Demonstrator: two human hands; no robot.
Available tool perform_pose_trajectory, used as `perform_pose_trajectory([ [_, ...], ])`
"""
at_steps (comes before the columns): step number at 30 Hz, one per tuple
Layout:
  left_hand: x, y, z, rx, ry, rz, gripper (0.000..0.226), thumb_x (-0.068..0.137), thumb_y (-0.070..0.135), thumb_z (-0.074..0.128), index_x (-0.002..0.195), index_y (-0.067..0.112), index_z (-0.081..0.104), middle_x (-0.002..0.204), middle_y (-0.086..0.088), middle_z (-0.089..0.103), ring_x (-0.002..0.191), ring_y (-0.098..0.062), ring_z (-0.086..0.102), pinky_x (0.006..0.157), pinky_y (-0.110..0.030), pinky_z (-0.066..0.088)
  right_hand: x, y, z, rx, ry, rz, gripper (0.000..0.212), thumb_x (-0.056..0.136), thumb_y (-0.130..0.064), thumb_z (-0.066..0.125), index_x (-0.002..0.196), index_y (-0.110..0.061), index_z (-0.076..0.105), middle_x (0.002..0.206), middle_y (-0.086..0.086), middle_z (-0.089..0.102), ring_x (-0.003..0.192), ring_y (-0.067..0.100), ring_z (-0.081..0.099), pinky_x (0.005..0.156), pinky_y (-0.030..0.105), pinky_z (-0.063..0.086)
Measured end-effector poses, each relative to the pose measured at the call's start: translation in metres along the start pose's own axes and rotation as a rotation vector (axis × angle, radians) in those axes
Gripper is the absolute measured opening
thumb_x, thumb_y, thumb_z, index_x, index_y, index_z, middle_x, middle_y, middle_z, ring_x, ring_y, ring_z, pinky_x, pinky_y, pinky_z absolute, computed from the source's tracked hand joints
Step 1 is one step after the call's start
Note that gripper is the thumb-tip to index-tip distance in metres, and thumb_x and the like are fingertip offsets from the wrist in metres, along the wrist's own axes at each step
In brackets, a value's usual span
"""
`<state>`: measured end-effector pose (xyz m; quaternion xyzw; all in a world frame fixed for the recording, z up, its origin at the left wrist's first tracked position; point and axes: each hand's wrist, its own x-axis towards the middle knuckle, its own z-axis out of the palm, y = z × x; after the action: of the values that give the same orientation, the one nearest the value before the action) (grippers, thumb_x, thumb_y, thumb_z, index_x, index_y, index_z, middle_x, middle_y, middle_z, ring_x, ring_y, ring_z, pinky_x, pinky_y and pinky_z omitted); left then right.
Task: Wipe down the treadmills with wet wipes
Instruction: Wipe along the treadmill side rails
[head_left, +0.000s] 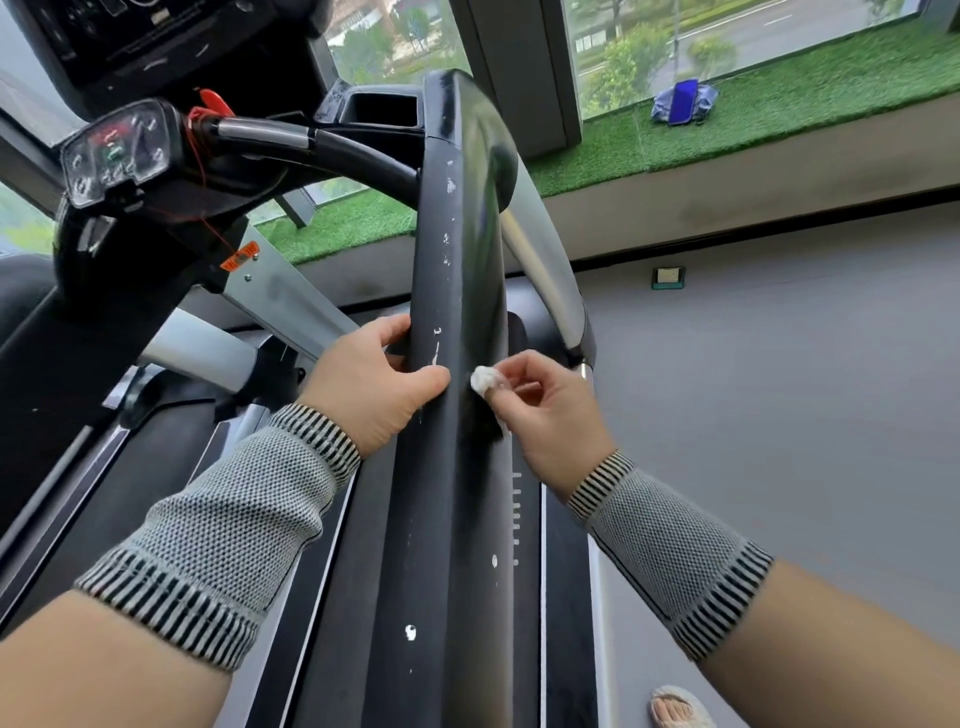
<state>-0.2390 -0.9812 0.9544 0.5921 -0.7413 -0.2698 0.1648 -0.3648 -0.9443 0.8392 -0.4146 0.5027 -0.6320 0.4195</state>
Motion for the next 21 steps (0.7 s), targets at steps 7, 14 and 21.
perform_pose_trajectory([
  [7, -0.001, -0.002, 0.000, 0.009, -0.001, 0.022, 0.043, 0.082, 0.016, 0.071, 0.122, 0.028, 0.060, 0.097, 0.012, 0.071, 0.088, -0.005, 0.068, 0.093, -0.030, 0.051, 0.031, -0.016, 0.008, -0.116, 0.088, -0.085, 0.017, 0.085, -0.027, 0.069, 0.072, -0.031, 0.059, 0.072, -0.004, 0.057, 0.060, 0.007, 0.049, 0.064, 0.023, 0.044],
  [14, -0.002, -0.007, 0.004, -0.007, 0.026, 0.022, 0.066, 0.063, 0.040, 0.064, 0.127, 0.024, 0.056, 0.110, 0.007, 0.069, 0.094, -0.007, 0.067, 0.095, -0.035, 0.051, 0.000, -0.008, 0.002, -0.102, 0.061, -0.163, 0.012, 0.082, -0.010, 0.072, 0.080, -0.022, 0.072, 0.084, -0.001, 0.060, 0.069, 0.002, 0.056, 0.067, 0.013, 0.044],
  [21, -0.024, -0.010, 0.003, 0.326, 0.096, 0.326, 0.081, 0.065, 0.054, 0.046, 0.136, 0.015, 0.049, 0.145, 0.002, 0.042, 0.130, -0.017, 0.042, 0.109, -0.030, 0.032, -0.020, -0.002, -0.002, -0.110, 0.036, -0.182, 0.013, 0.082, -0.007, 0.071, 0.082, -0.019, 0.072, 0.085, 0.001, 0.062, 0.073, 0.006, 0.060, 0.069, 0.017, 0.049],
])
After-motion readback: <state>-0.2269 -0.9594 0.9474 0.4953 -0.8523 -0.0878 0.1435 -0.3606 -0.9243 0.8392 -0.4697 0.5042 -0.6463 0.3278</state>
